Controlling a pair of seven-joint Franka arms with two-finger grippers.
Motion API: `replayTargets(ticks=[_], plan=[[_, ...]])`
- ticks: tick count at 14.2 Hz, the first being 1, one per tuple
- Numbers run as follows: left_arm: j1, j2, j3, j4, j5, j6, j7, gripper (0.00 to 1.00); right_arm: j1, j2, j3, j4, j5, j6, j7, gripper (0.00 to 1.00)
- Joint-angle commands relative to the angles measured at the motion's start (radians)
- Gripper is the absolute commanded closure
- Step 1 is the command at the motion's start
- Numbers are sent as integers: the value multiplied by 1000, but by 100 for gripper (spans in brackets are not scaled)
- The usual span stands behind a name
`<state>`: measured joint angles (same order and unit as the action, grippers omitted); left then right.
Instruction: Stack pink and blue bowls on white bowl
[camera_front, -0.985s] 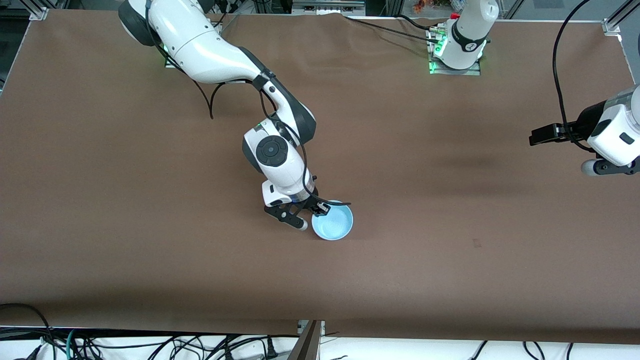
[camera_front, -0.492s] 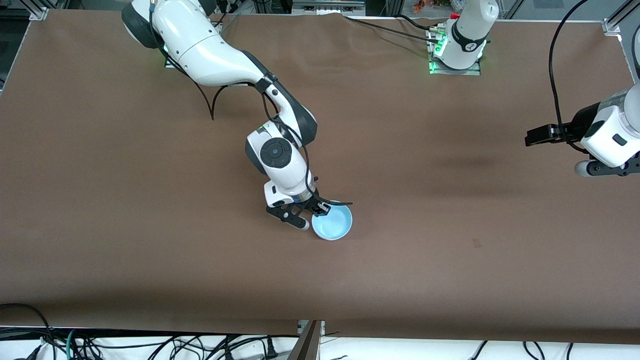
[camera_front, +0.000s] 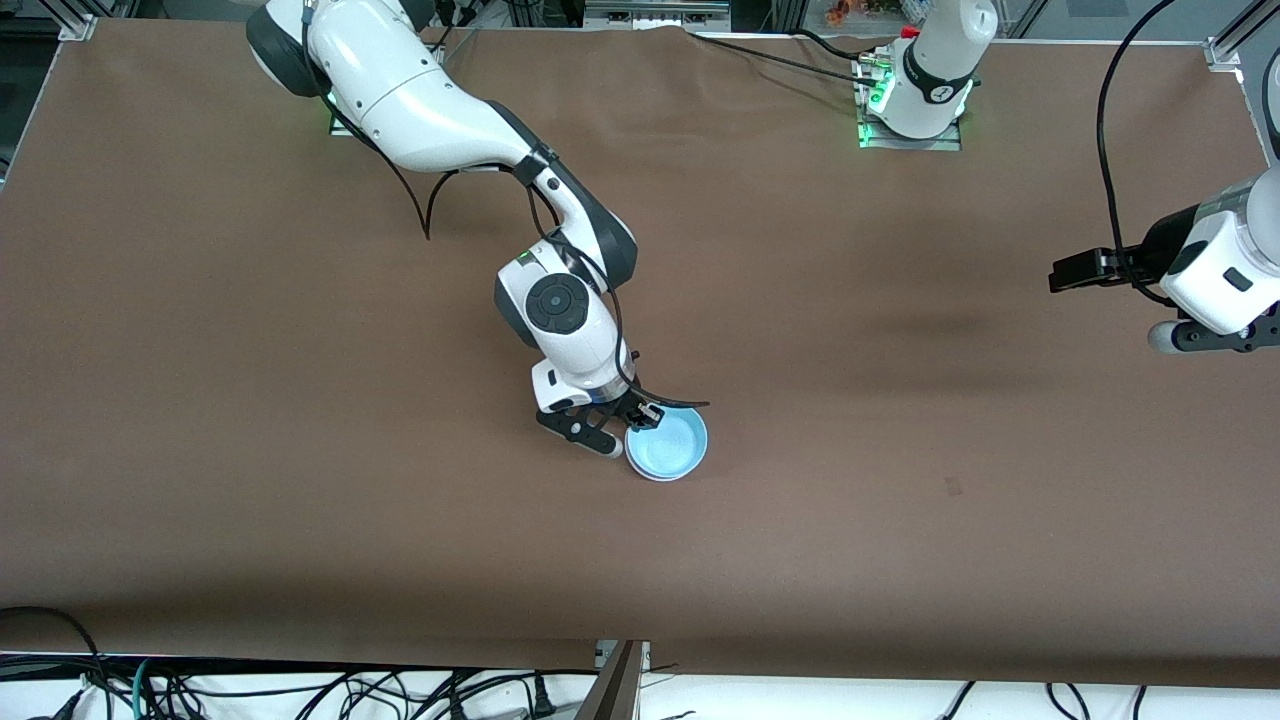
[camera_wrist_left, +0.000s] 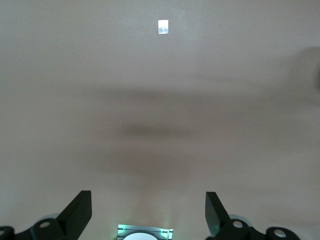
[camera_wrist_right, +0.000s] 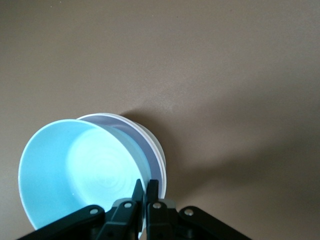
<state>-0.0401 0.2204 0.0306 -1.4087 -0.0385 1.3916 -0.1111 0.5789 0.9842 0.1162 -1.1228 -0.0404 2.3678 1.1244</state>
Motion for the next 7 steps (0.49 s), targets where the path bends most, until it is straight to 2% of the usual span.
replayTargets(ticks=[1,4,5,6,7], plan=[[-4,14,0,30,12,-3,19,0,7,22,-6,40,-18,-10,-3,77],[-6,14,0,30,11,-3,19,0,-4,2,-9,44,-16,-77,-12,55],[-6,14,0,30,11,-3,19,0,-7,-13,-9,46,-16,-103,-15,33],[-6,14,0,30,11,-3,19,0,-16,-39,-10,46,-16,-125,-17,1],[-6,14,0,30,11,-3,19,0,-25,-67,-10,46,-18,-143,-18,0]])
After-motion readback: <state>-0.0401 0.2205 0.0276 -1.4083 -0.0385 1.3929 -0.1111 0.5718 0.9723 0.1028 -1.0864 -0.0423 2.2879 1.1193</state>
